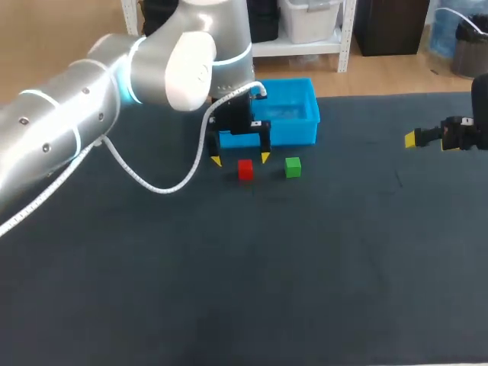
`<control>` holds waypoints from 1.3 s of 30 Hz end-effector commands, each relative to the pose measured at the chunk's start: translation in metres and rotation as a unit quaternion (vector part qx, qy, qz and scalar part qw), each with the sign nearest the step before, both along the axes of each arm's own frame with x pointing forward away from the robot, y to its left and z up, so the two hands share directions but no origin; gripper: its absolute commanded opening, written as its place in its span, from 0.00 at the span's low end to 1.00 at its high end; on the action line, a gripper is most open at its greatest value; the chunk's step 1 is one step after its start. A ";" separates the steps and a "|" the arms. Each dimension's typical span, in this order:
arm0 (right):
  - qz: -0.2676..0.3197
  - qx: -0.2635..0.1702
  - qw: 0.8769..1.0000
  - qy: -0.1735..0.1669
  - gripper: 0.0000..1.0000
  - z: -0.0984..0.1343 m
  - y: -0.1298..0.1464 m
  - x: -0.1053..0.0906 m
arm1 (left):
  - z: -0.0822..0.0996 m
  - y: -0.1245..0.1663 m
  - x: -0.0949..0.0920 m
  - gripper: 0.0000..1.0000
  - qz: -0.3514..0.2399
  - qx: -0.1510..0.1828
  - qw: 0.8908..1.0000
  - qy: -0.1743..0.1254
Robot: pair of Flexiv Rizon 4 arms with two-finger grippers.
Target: Use the left arm to pick the red cube and place it into the blue plastic box first, then use the right arm to grasp the green cube and put it into the same blue plastic box after the first action is fully finished.
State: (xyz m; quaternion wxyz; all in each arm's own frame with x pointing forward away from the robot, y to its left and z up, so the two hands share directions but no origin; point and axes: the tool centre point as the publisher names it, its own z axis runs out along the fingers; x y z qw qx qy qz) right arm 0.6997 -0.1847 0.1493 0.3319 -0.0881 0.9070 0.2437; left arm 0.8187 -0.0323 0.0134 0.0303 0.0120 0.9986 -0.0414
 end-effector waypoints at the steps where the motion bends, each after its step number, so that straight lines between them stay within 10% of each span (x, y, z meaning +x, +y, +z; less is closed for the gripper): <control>1: 0.001 0.000 1.000 0.001 1.00 0.000 -0.001 0.000 | -0.005 -0.003 -0.003 1.00 0.003 -0.002 1.000 -0.005; 25: 0.001 0.000 1.000 0.001 1.00 0.000 -0.001 0.000 | -0.015 -0.002 -0.012 1.00 0.032 0.004 0.999 -0.021; 36: 0.001 0.000 1.000 0.001 1.00 0.000 -0.001 0.000 | -0.018 -0.002 -0.010 0.03 0.039 0.012 0.999 -0.021; 39: 0.001 0.000 1.000 0.001 1.00 0.000 -0.001 0.000 | -0.019 -0.001 -0.010 0.00 0.040 0.014 0.999 -0.020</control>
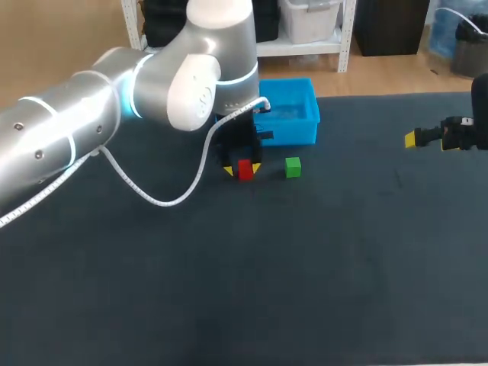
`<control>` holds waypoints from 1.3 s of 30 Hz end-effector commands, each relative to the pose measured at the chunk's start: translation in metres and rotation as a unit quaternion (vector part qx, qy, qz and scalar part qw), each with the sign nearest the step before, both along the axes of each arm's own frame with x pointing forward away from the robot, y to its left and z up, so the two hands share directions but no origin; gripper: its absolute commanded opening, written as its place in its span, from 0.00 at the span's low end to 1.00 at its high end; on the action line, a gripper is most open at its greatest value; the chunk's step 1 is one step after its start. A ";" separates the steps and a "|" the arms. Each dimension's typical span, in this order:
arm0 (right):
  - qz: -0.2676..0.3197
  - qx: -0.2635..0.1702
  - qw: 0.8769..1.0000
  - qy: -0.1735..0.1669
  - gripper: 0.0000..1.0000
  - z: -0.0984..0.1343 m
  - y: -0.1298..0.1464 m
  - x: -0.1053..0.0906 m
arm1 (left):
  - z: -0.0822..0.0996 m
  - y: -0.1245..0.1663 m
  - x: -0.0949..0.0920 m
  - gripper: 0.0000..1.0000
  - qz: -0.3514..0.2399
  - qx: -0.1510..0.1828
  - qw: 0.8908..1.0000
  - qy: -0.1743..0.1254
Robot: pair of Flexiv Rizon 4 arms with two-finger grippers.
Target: Use the left arm to pick the red cube and place it into the blue plastic box first, then use the right arm to grasp the green cube and put it into the same blue plastic box after the first action is fully finished.
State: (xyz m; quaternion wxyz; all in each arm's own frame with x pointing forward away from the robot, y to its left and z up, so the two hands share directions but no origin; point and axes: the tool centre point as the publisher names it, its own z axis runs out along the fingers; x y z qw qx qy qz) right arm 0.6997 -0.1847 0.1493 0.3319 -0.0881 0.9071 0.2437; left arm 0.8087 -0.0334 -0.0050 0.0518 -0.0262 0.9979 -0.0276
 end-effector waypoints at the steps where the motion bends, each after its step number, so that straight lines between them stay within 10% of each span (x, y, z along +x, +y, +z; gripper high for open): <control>1: 0.001 0.000 1.000 0.001 1.00 0.000 -0.001 0.000 | -0.001 0.000 0.000 0.00 0.001 0.002 1.000 0.000; 16: 0.001 0.000 1.000 0.001 1.00 0.000 -0.001 0.000 | 0.013 0.008 0.000 0.00 -0.004 0.009 1.000 -0.016; 39: 0.001 0.000 1.000 0.001 1.00 0.000 -0.001 0.000 | 0.120 0.036 -0.021 0.00 -0.039 -0.025 0.995 -0.091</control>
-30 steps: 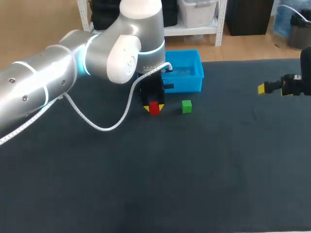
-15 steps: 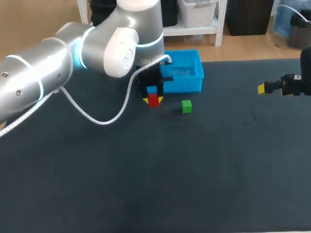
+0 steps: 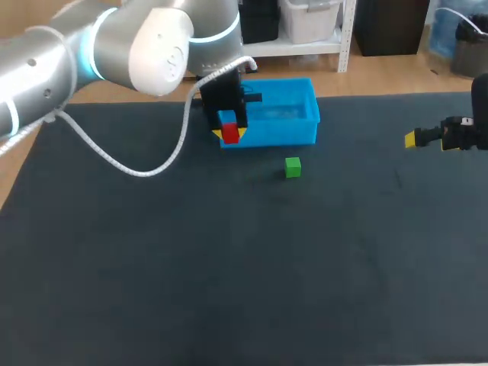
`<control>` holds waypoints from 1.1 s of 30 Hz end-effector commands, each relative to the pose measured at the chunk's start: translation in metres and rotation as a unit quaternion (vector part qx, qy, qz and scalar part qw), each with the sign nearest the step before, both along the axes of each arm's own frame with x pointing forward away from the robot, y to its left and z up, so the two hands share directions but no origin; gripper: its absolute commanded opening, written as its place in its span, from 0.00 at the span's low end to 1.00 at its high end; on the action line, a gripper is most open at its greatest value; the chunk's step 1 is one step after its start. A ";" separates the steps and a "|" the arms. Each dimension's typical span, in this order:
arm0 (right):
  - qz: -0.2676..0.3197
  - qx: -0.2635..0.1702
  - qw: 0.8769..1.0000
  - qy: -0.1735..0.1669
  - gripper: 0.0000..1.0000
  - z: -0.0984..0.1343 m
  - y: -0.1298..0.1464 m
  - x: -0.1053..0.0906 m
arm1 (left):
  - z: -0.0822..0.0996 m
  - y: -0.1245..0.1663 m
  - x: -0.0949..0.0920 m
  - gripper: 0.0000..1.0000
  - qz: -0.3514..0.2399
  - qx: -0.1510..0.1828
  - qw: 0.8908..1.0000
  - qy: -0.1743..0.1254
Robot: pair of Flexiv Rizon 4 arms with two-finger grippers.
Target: Use the left arm to pick the red cube and place it into the blue plastic box first, then use the right arm to grasp the green cube and put it into the same blue plastic box after the first action is fully finished.
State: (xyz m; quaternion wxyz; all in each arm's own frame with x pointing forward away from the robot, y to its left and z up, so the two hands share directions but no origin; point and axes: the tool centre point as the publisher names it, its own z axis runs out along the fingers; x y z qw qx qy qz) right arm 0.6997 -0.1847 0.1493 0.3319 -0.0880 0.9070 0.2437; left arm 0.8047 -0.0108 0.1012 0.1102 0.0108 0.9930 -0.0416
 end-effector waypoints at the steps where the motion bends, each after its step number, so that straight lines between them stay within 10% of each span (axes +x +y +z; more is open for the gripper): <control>1: 0.001 0.000 1.000 0.001 1.00 0.000 -0.001 0.000 | 0.017 0.015 -0.019 0.00 -0.009 -0.017 0.999 -0.035; 33: 0.001 0.000 1.000 0.001 1.00 0.000 -0.001 0.000 | 0.030 0.025 -0.036 0.00 -0.104 -0.056 0.991 -0.070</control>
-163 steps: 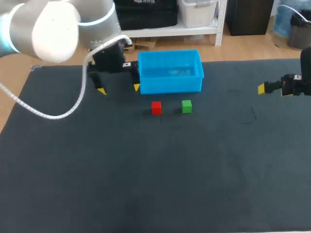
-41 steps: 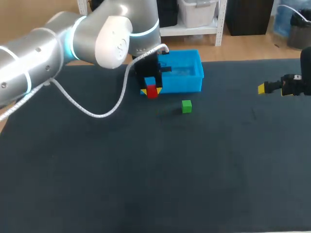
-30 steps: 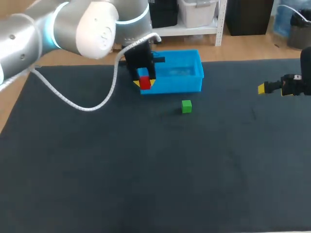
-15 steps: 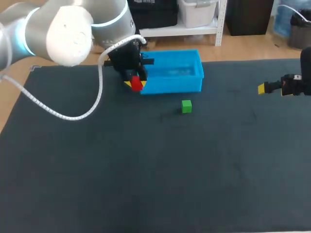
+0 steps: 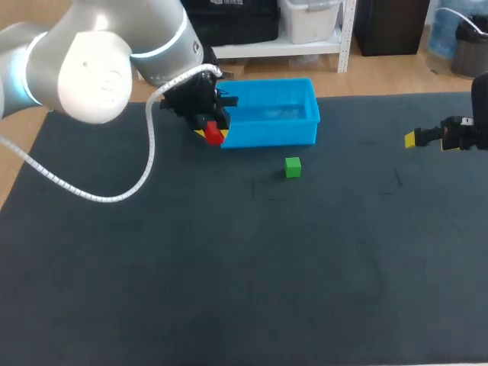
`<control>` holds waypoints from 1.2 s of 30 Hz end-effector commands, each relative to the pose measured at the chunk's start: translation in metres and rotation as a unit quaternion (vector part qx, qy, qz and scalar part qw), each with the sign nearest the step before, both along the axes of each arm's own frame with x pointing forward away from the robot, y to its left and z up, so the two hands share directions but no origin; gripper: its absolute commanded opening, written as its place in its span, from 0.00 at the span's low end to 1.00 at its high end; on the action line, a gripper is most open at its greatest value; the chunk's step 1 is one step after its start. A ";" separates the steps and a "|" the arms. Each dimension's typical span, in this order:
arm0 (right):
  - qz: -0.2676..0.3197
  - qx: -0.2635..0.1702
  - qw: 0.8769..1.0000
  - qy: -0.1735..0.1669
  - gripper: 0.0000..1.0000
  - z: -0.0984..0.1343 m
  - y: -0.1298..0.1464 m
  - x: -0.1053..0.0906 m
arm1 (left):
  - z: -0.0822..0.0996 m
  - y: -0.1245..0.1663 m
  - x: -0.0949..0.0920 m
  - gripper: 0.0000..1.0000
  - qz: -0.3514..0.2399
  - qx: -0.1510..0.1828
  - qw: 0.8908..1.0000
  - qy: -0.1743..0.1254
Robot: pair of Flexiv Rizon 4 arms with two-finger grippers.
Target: Use the left arm to pick the red cube and place it into the blue plastic box first, then use the right arm to grasp the green cube and put it into the same blue plastic box after the first action is fully finished.
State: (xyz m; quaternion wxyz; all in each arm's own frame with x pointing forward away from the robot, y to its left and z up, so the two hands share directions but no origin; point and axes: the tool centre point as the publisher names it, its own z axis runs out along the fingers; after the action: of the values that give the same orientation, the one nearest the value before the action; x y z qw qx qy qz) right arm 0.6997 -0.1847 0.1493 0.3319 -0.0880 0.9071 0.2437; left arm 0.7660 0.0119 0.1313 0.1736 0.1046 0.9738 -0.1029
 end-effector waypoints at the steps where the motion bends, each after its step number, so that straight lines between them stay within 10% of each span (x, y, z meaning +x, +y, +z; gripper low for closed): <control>1: 0.001 0.000 1.000 0.001 1.00 0.000 -0.001 0.000 | 0.001 0.002 0.004 0.00 -0.009 -0.005 1.000 -0.003; 36: 0.001 0.000 1.000 0.001 1.00 0.000 -0.001 0.000 | 0.005 -0.041 0.154 0.00 -0.052 -0.009 0.998 -0.031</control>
State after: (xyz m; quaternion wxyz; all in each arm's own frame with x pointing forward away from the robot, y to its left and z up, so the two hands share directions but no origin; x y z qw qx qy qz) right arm 0.6997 -0.1847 0.1493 0.3319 -0.0880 0.9071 0.2437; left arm 0.8890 -0.0156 0.1344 0.2222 0.1529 0.9552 -0.1217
